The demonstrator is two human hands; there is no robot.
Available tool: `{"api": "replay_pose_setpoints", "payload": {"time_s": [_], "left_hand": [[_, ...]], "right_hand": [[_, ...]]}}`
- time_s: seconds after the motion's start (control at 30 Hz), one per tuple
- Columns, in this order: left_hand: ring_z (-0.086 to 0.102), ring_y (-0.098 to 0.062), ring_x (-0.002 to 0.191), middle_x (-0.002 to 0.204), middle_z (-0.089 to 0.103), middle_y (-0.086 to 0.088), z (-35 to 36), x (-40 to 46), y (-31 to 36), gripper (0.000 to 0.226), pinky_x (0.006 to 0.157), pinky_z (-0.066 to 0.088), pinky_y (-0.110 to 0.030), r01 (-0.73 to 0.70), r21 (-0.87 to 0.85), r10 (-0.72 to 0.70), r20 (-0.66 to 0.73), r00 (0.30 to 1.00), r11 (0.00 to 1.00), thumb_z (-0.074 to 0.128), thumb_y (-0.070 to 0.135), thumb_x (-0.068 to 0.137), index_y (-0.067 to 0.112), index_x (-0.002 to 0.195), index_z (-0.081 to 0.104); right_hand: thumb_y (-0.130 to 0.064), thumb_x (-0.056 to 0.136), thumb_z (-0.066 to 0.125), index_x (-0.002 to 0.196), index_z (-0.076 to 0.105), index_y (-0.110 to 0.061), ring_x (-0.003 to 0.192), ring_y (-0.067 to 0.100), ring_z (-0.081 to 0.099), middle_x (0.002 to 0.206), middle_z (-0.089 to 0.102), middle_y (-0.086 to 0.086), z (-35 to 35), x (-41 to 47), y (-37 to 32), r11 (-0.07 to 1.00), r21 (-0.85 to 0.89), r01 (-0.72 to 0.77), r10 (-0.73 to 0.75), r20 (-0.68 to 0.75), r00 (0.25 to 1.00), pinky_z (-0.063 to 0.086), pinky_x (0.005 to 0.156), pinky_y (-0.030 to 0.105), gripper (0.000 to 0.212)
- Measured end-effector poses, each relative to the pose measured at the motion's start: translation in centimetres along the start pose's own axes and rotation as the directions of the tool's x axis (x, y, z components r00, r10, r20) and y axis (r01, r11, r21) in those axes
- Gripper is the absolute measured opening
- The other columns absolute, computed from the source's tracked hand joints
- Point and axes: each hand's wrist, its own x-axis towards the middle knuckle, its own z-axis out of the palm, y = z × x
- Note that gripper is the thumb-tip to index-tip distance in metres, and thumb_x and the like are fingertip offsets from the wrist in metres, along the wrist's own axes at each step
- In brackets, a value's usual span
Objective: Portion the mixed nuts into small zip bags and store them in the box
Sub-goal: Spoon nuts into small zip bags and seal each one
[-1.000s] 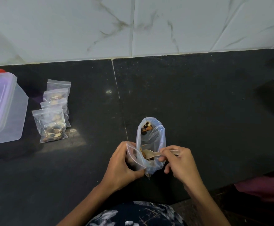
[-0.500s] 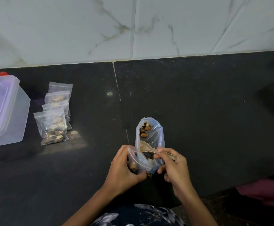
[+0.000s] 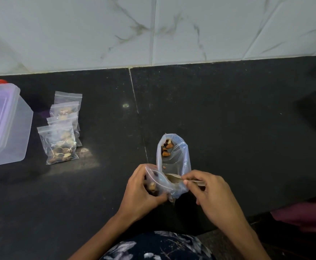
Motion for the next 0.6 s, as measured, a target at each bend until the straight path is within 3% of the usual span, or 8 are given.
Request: {"api": "replay_pose_setpoints", "payload": {"time_s": [0.13, 0.27, 0.5, 0.6], "left_hand": [[0.063, -0.012, 0.093, 0.101, 0.059, 0.013, 0.3, -0.5, 0.1, 0.049, 0.069, 0.055, -0.023, 0.022, -0.032, -0.021, 0.027, 0.999, 0.999, 0.083, 0.029, 0.055, 0.033, 0.096, 0.057], [0.06, -0.013, 0.092, 0.101, 0.052, 0.014, 0.8, -0.9, 0.0, 0.052, 0.07, 0.054, -0.023, 0.012, -0.028, -0.011, 0.054, 0.998, 1.0, 0.086, 0.03, 0.052, 0.03, 0.096, 0.057], [0.058, -0.01, 0.081, 0.091, 0.052, 0.011, 1.3, -1.2, -0.2, 0.043, 0.063, 0.047, -0.013, 0.034, -0.028, -0.034, -0.018, 0.999, 0.999, 0.083, 0.03, 0.048, 0.022, 0.081, 0.056], [0.057, -0.009, 0.078, 0.09, 0.053, 0.005, 1.2, -1.3, -0.4, 0.047, 0.062, 0.047, -0.014, 0.062, -0.035, -0.063, -0.022, 0.998, 0.997, 0.084, 0.032, 0.046, 0.021, 0.082, 0.056]], "right_hand": [[-0.028, 0.093, 0.056, 0.091, 0.067, -0.031, 0.06, -0.012, 0.055, 0.066, 0.059, -0.018, -0.6, 0.6, -0.3, 1.0, -0.001, -0.012, 0.012, 0.058, 0.998, 0.038, 0.053, 0.012, 0.011], [-0.02, 0.093, 0.054, 0.083, 0.064, -0.022, 0.049, -0.004, 0.056, 0.066, 0.067, -0.003, -0.1, 0.8, -0.6, 0.995, 0.083, -0.049, 0.043, 0.073, 0.996, 0.038, 0.051, 0.012, 0.014], [-0.024, 0.093, 0.052, 0.085, 0.061, -0.025, 0.05, 0.003, 0.055, 0.068, 0.066, -0.002, -0.9, 0.6, -0.9, 1.0, -0.024, -0.006, 0.01, 0.171, 0.985, 0.043, 0.051, 0.023, 0.013], [-0.02, 0.094, 0.051, 0.083, 0.06, -0.02, 0.045, 0.003, 0.054, 0.066, 0.067, -0.001, -0.2, 1.1, -0.8, 0.993, 0.076, -0.085, 0.071, 0.166, 0.984, 0.043, 0.05, 0.02, 0.015]]}}
